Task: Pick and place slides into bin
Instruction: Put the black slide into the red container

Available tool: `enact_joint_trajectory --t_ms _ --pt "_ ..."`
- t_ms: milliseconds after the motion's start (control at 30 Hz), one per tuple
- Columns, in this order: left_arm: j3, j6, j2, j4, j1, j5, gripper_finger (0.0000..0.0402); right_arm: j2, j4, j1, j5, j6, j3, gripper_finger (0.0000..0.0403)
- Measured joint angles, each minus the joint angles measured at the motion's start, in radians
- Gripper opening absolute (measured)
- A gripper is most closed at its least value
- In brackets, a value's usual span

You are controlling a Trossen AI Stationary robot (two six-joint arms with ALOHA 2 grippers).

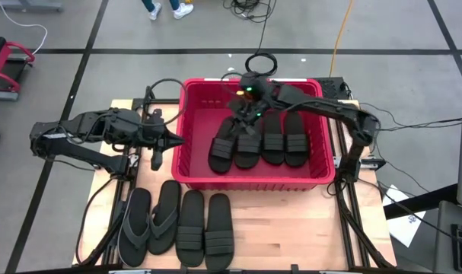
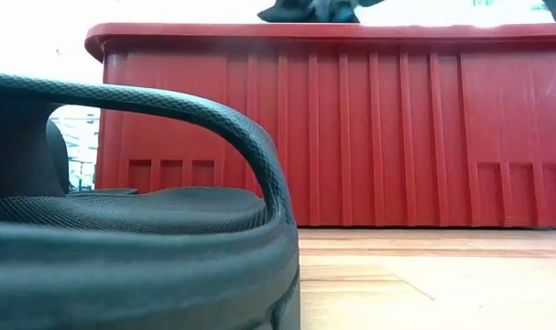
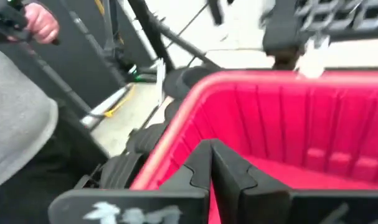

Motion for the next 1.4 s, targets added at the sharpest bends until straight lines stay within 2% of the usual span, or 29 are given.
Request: enact_joint_trajectory --t_ms 100,233,467,633,800,967,1067,1200,1300,1400 --pt "0.000 0.063 -0.014 0.074 -0.023 0.062 0.0021 -0.123 -0.047 0.026 0.096 -0.068 0.000 0.0000" --pt "0.000 0.176 -0.044 0.143 -0.067 0.048 0.0012 -0.293 -0.120 0.085 0.297 -0.158 -0.005 0.0000" --pt "0.000 0.245 -0.113 0.158 -0.081 0.030 0.0005 -0.533 -0.115 0.160 0.459 0.046 -0.174 0.0000" --pt "0.000 0.244 -0.126 0.195 -0.081 0.035 0.0004 -0.719 -0.027 0.175 0.484 0.157 -0.394 0.0000" --pt "0.000 0.207 -0.108 0.249 -0.082 0.086 0.0001 -0.918 0.196 0.172 0.521 0.239 -0.656 0.0000" --pt "0.000 0.198 -0.089 0.318 -0.082 0.050 0.0001 -1.072 0.370 0.171 0.536 0.350 -0.893 0.0000" --pt "0.000 0.198 -0.076 0.360 -0.082 0.019 0.0002 -1.131 0.384 0.171 0.529 0.426 -0.984 0.0000" --pt "0.000 0.201 -0.056 0.387 -0.078 -0.012 0.0002 -1.175 0.421 0.171 0.451 0.508 -1.059 0.0000" --pt "0.000 0.187 -0.035 0.417 -0.066 -0.021 0.0001 -1.199 0.427 0.175 0.402 0.528 -1.086 0.0000" --pt "0.000 0.112 -0.010 0.447 -0.062 -0.022 0.0001 -1.218 0.426 0.178 0.400 0.517 -1.106 0.0000"
